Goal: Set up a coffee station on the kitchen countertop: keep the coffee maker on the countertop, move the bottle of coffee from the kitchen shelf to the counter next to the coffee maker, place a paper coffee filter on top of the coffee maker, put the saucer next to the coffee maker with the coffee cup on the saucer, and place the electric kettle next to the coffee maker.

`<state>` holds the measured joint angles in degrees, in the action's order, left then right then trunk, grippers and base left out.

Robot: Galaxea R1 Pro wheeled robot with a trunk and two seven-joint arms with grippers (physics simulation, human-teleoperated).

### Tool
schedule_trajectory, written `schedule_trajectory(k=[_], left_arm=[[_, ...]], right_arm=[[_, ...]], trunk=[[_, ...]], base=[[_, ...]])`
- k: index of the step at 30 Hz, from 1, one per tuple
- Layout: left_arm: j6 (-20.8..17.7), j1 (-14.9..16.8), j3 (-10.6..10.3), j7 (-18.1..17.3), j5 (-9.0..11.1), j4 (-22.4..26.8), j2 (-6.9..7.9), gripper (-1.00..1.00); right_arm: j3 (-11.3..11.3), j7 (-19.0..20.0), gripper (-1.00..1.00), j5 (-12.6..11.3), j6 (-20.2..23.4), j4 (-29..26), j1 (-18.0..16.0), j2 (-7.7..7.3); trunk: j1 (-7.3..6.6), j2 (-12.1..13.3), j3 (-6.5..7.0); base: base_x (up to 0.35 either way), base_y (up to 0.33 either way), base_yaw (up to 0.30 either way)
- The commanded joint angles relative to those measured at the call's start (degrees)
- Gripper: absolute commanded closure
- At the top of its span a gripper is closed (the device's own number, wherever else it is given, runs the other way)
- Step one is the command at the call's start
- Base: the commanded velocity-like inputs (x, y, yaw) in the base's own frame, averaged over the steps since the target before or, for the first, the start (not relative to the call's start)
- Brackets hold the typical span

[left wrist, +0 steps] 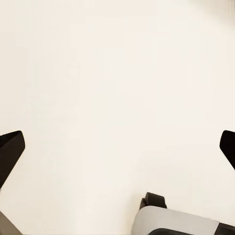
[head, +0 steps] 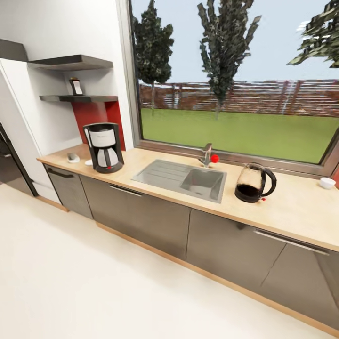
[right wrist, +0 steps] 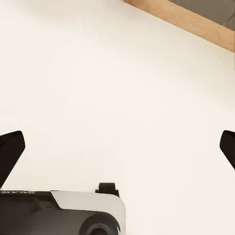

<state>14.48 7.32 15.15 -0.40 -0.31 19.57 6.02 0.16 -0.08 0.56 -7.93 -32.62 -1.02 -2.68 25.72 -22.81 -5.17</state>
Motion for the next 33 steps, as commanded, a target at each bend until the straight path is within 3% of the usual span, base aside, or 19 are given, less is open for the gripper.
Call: schedule_trajectory(k=[1, 33], left_arm=[[0.2, 0.1, 0.1, 0.0, 0.0, -0.1, -0.02, -1.00], [0.3, 0.1, 0.1, 0.0, 0.0, 0.0, 0.04, -1.00]], right_arm=[[0.0, 0.0, -1.00, 0.1, -0.2, 0.0, 0.0, 0.01], [0.0, 0.0, -1.00, 0.1, -0.2, 0.0, 0.0, 0.05]], trunk=[[0.07, -0.1, -0.12], [0.07, -0.1, -0.12]], base=[[0.335, 0.135, 0.108], [0.334, 0.138, 0.269]])
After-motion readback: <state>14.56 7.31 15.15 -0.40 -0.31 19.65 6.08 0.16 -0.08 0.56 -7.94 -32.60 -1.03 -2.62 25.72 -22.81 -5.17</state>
